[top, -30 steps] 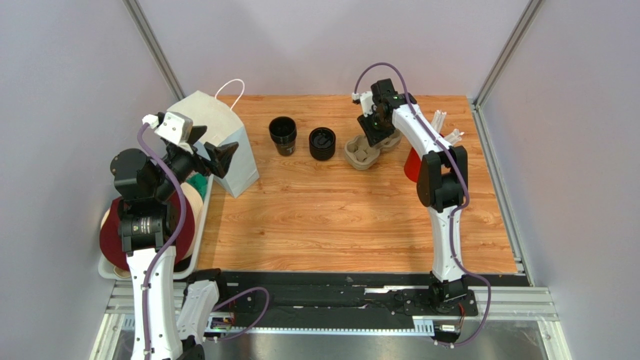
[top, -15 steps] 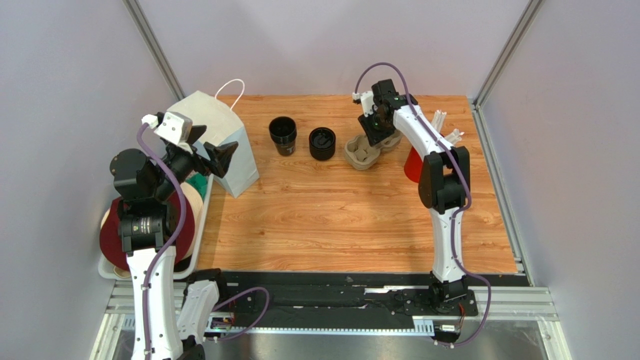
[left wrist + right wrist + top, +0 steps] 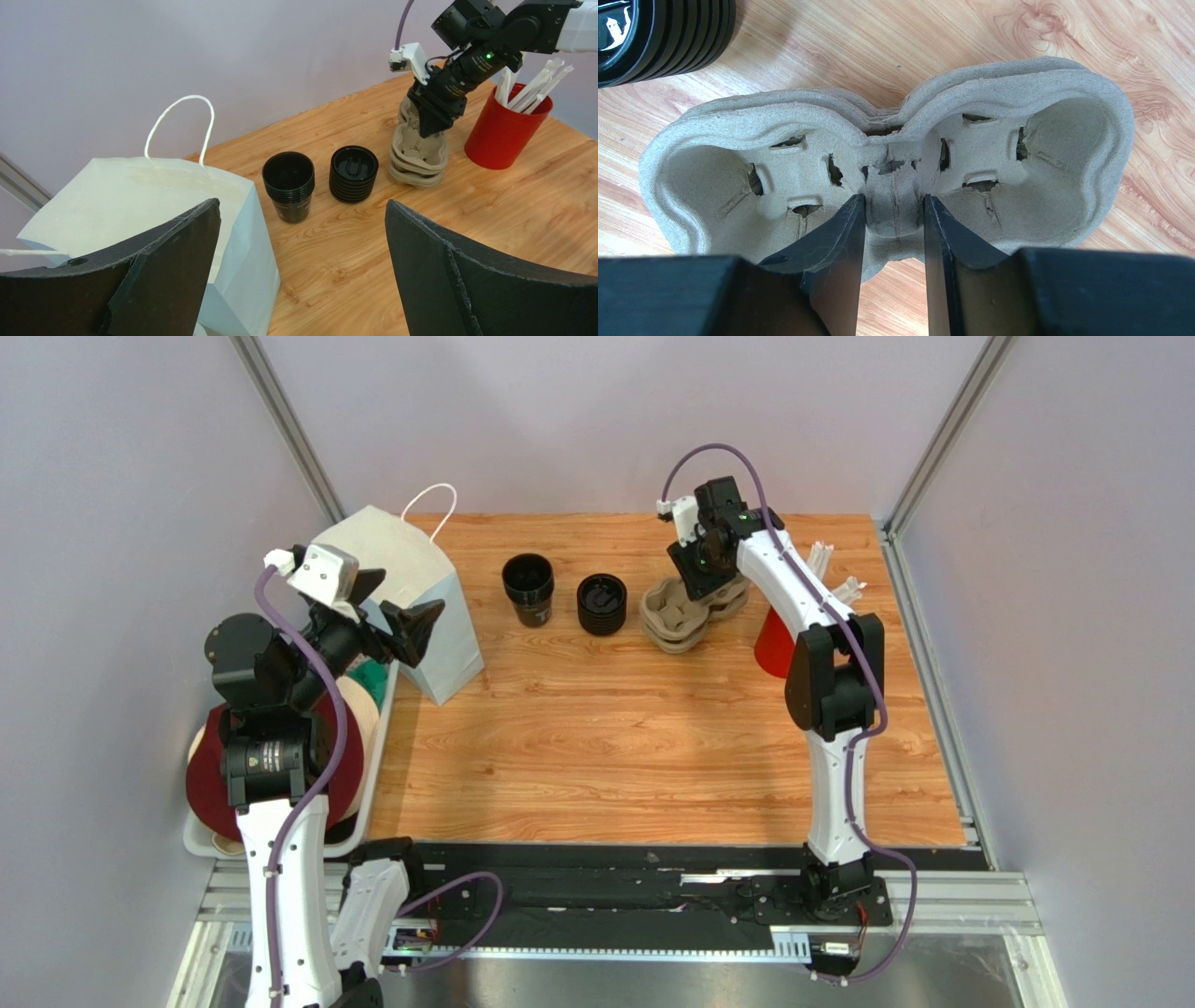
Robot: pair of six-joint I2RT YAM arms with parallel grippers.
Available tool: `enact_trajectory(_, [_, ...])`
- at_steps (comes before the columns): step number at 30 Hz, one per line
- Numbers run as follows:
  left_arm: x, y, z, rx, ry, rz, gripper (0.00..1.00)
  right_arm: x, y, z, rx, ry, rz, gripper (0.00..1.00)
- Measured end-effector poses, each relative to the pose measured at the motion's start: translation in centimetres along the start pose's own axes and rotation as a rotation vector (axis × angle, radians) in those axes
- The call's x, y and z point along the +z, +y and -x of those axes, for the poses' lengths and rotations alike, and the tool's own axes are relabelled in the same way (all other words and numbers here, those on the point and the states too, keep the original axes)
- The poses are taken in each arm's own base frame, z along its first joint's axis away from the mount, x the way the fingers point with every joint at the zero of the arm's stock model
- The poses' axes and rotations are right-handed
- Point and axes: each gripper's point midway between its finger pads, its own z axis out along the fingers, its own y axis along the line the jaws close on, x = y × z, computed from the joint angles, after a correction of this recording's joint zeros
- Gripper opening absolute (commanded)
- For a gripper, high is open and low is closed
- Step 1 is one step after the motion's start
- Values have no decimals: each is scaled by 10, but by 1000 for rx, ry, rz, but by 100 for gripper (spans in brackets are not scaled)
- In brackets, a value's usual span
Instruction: Pack the takeout coffee
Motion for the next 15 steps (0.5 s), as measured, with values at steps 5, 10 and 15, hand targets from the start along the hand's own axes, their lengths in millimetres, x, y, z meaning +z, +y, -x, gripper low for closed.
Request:
enact_trajectory(5, [0,0,0,0,0,0,96,0,1,-1,-5,4,-2,40])
enact_trajectory(10, [0,0,0,0,-1,0,96,0,0,-1,-9,6,-6,41])
enact_trajectory(15, [0,0,0,0,-1,0,96,0,0,-1,-13,6,-6,30])
